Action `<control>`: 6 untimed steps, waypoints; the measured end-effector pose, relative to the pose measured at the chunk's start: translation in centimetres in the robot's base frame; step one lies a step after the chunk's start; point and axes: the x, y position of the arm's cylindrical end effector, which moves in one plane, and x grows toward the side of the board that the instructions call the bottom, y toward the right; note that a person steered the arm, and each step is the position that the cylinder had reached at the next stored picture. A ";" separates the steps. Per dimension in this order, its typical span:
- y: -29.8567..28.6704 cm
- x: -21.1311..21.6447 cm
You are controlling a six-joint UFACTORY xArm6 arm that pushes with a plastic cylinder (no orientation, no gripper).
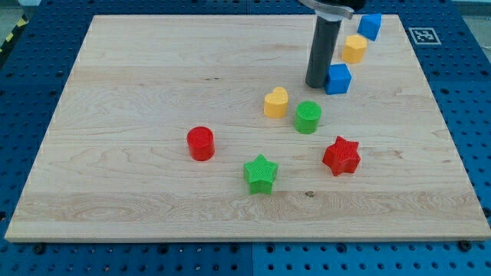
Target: Point your arm to the green star
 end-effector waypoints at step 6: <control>-13.3 9.3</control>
